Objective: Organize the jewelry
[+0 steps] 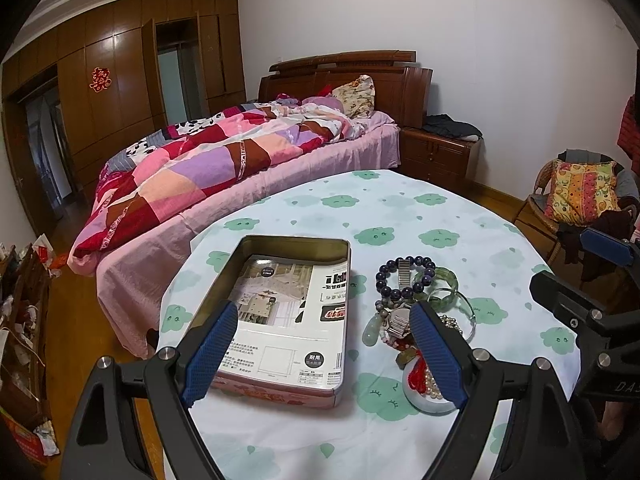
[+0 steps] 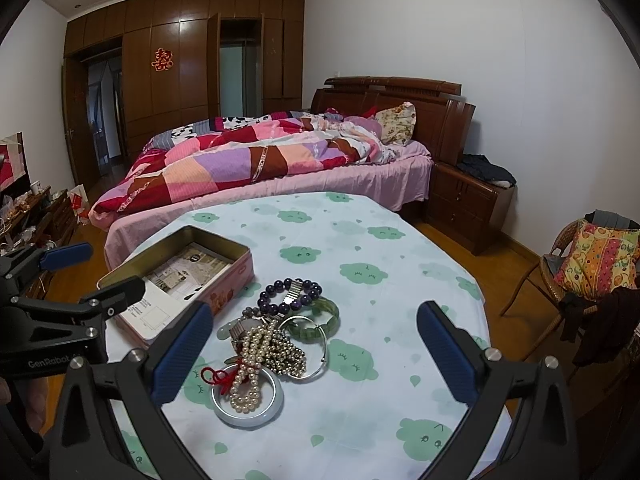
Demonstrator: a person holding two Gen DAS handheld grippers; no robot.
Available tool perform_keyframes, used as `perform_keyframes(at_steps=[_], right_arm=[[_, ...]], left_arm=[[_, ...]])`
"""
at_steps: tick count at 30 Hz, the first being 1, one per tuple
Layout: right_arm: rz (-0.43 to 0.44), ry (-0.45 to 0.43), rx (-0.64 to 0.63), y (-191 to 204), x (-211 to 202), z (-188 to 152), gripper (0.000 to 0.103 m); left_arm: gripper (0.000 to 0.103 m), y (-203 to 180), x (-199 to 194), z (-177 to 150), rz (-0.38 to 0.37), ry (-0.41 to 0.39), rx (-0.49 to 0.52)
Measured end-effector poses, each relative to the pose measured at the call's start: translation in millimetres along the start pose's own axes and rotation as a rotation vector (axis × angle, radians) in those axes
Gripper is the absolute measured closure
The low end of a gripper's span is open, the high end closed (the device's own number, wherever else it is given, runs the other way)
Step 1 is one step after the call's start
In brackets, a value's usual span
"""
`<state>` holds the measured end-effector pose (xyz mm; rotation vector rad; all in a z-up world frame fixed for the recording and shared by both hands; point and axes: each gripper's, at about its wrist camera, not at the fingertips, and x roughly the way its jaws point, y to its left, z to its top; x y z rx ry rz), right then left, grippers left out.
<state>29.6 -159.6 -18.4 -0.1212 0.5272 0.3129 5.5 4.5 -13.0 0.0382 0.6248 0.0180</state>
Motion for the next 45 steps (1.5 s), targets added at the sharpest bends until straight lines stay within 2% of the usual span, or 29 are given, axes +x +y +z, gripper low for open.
perform_keyframes(at_steps=[45], right_arm=[[-0.003,0.008,-0.003,0.5,3.5,-4.1,0.000]], left_arm=[[0.015,5.4,1.1,-7.9,0.004,0.010,-0.002]])
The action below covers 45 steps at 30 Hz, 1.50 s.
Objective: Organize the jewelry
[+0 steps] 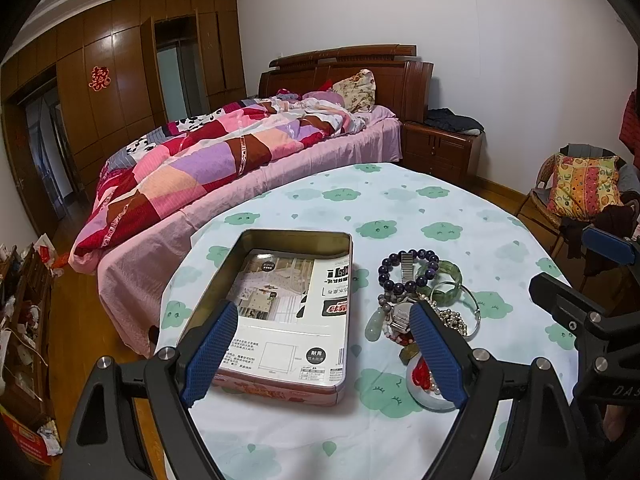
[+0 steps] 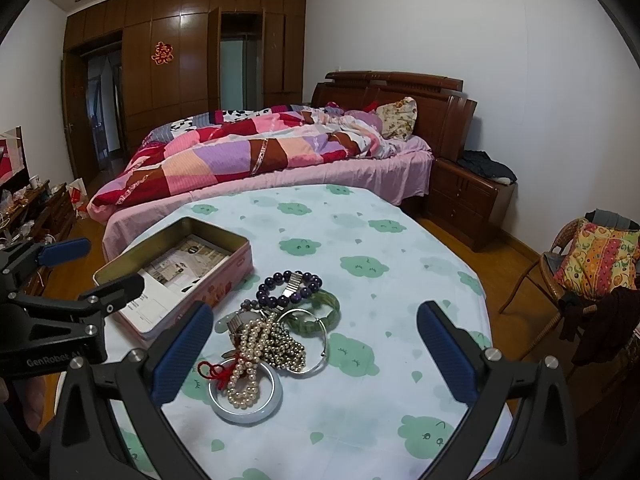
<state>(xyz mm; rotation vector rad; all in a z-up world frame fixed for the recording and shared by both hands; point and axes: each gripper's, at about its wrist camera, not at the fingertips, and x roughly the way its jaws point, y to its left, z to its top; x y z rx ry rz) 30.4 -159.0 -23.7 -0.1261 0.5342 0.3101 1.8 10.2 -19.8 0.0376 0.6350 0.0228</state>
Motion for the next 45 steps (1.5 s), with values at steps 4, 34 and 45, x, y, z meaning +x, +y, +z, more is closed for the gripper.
perform_keyframes(at_steps=[4,34,45], right_arm=[[0.006,0.011,-0.001,0,5,-6,0.000],[-0.128,0.163,0.037,-61,53,-42,0.003],[-0.119,0.170,0.039,-56,60,-44,0.004]], left_arm=[[0.015,4,3,-4,0.000,0.009,-0.010],[0.048,-85,89,-17,-0.223,0.225,0.147],[0.091,-81,73,-14,-0.317,0.176,0.132]])
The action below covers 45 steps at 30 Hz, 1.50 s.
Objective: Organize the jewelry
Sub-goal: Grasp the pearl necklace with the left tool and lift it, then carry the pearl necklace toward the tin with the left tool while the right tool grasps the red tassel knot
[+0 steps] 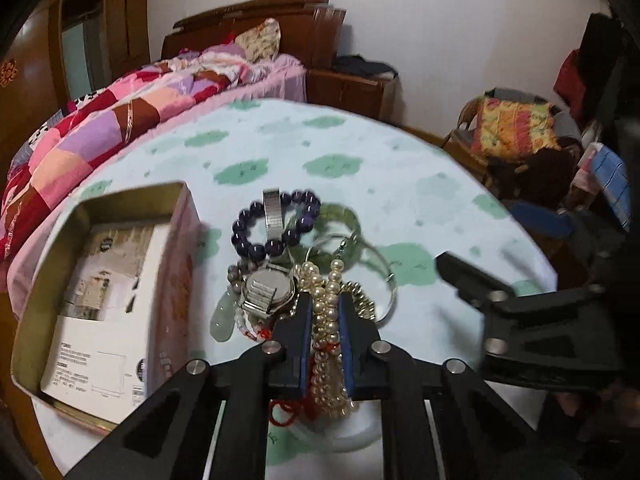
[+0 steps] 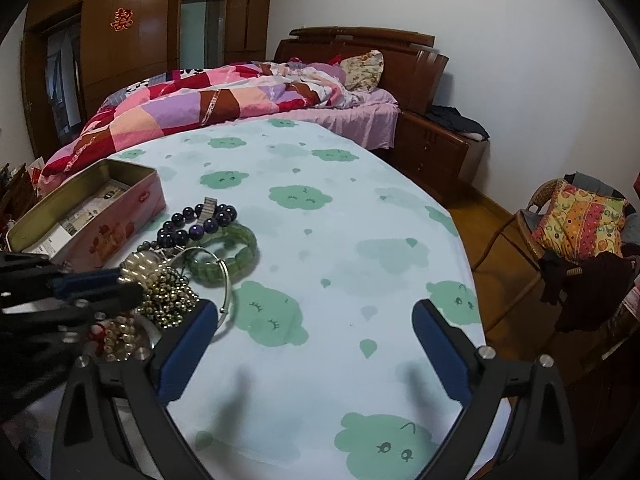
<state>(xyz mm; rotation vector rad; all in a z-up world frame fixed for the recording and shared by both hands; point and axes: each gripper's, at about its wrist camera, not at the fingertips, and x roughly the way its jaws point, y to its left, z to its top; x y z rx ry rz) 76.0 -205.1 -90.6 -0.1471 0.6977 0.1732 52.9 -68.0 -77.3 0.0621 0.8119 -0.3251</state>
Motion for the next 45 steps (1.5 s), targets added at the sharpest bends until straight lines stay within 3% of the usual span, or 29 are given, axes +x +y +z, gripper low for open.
perform_keyframes(at_steps=[5,9,15,21,32,45], right_arm=[[0.020,0.003,0.013,-2,4,-1,0.008],[0.099,0.055,0.013,1,16,1,0.040],[0.170,0.102,-0.014,14,29,10,0.055],[0.196,0.115,-0.048,30,31,15,0.061],[0.343,0.117,-0.190,86,8,2,0.066],[0.458,0.115,-0.308,121,-8,-6,0.066]], left_arm=[[0.091,3,-33,10,0.015,-0.099,-0.001],[0.091,10,-54,21,0.030,-0.168,-0.018],[0.091,23,-63,31,0.052,-0.206,-0.033],[0.091,37,-62,26,0.078,-0.200,-0.075],[0.091,50,-62,9,0.133,-0.182,-0.090],[0.091,78,-71,-4,0.178,-0.189,-0.155]])
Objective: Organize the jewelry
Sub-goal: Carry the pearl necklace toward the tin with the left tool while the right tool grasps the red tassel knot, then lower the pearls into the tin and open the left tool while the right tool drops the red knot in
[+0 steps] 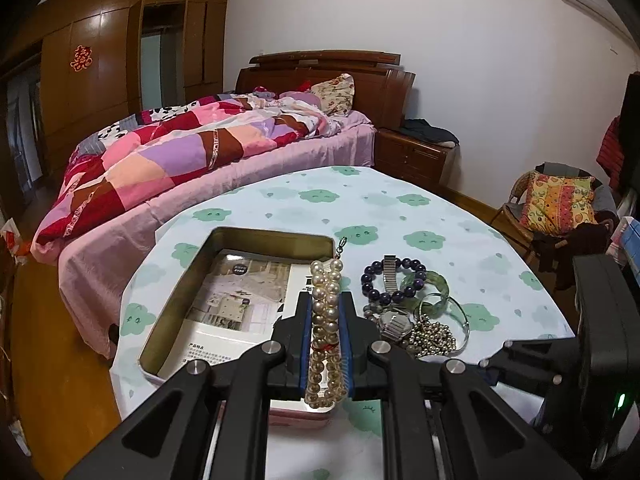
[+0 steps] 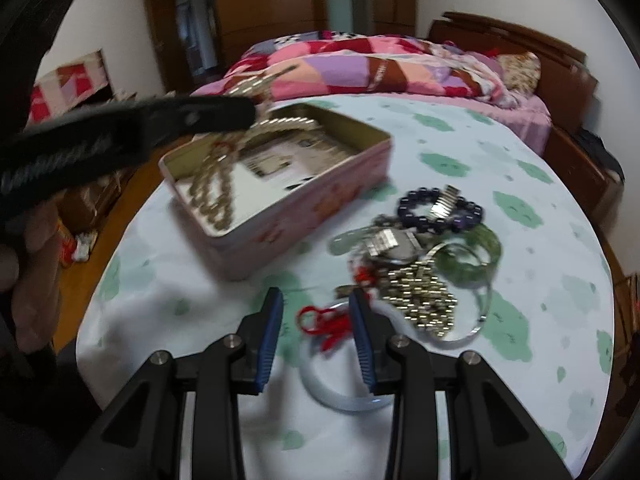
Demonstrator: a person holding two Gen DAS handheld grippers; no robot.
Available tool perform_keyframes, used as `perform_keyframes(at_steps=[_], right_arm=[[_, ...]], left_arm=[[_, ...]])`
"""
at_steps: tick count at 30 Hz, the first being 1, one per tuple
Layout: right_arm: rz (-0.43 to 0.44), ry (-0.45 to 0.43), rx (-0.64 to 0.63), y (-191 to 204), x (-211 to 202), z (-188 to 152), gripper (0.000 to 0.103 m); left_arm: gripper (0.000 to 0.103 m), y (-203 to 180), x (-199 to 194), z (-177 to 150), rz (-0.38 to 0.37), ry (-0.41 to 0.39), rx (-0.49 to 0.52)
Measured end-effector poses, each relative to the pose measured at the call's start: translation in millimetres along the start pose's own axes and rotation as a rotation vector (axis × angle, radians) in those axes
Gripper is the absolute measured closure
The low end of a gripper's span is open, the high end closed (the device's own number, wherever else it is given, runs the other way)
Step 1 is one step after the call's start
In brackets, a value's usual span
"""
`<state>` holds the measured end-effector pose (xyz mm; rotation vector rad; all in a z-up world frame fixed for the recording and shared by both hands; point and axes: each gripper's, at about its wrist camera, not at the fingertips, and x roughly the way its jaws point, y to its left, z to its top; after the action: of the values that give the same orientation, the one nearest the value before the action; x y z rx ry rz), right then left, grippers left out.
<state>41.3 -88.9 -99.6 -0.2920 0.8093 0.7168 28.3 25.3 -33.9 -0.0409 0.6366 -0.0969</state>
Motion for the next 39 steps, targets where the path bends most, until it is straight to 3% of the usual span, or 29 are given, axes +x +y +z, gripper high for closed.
perform_keyframes(at_steps=[3,4,5,16,23,39], right_arm=[[-0.024,0.034,-0.020,4,9,-1,0.068],[-0.034,0.043,-0.016,3,10,-2,0.075],[-0.036,0.046,-0.009,1,10,-2,0.100],[-0.064,-0.150,0.120,-32,-48,17,0.101],[-0.093,-0.215,0.102,-36,-72,37,0.101],[-0.077,-0.235,0.026,-26,-40,101,0.101]], left_arm=[[0.091,3,0,-1,0.001,0.003,-0.008],[0.091,4,0,-2,0.000,0.003,-0.009],[0.091,5,-1,-2,-0.001,0.002,-0.010],[0.091,13,-5,2,0.007,-0.013,-0.027],[0.091,15,-7,5,0.001,-0.015,-0.024],[0.091,55,18,34,0.057,-0.007,-0.008]])
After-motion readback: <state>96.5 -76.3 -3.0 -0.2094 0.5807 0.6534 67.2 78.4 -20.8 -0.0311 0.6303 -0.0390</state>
